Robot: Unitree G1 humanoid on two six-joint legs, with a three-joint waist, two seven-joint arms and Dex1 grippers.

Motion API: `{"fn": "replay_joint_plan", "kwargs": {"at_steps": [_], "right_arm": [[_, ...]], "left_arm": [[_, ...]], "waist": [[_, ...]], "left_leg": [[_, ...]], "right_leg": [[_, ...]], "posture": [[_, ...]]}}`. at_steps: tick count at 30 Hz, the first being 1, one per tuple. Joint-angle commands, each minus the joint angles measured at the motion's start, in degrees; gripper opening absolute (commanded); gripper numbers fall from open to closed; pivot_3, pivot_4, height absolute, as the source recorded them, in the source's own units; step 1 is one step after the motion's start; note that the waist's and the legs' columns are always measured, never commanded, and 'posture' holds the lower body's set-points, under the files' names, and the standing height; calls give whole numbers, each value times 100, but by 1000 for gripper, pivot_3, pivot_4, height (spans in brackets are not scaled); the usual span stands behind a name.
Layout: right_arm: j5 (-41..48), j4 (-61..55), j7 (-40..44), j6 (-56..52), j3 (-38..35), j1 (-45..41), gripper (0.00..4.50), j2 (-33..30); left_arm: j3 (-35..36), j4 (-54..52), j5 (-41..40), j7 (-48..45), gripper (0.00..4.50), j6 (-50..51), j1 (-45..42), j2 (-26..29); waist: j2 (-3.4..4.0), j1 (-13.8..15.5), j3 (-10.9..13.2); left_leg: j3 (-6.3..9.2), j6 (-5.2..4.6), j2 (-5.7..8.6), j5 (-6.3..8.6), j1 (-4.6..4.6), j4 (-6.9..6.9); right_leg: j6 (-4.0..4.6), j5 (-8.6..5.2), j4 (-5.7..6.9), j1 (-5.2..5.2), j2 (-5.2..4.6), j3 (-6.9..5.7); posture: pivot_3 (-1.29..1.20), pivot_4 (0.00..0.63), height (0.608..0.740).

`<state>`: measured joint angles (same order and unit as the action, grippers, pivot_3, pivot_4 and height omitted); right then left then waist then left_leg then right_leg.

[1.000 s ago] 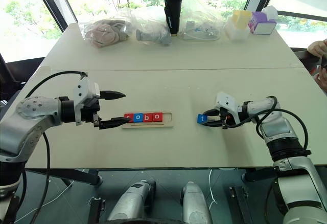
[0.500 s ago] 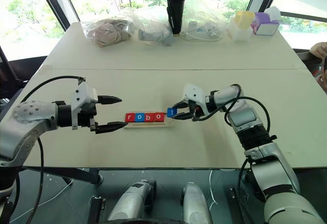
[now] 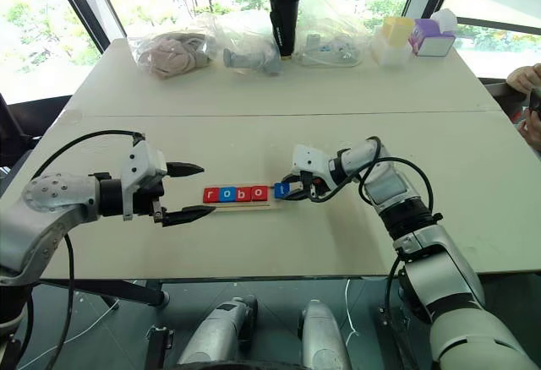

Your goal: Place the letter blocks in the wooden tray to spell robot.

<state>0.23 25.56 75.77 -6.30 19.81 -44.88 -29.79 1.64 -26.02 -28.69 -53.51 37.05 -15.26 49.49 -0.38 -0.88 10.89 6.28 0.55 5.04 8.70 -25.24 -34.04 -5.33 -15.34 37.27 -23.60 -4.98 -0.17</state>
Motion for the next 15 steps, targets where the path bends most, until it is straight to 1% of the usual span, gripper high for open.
{"fn": "replay_joint_plan", "kwargs": {"at_steps": [1, 15], "right_arm": [[8, -89, 0, 15, -24, -79, 1152, 68], [-65, -264, -125, -156, 52, 17, 1152, 230]], "left_arm": [[159, -158, -59, 17, 4500, -20, 20, 34], [76, -37, -3, -10, 4500, -98, -24, 18]], "waist": [[0, 9, 0], [0, 3, 0]], "left_leg": [[0, 0, 0, 0, 0, 0], [0, 1, 0, 0, 1, 0]], "right_leg": [[0, 0, 0, 0, 0, 0], [0, 0, 0, 1, 1, 0]], "posture": [[0, 150, 740], [0, 150, 740]]}}
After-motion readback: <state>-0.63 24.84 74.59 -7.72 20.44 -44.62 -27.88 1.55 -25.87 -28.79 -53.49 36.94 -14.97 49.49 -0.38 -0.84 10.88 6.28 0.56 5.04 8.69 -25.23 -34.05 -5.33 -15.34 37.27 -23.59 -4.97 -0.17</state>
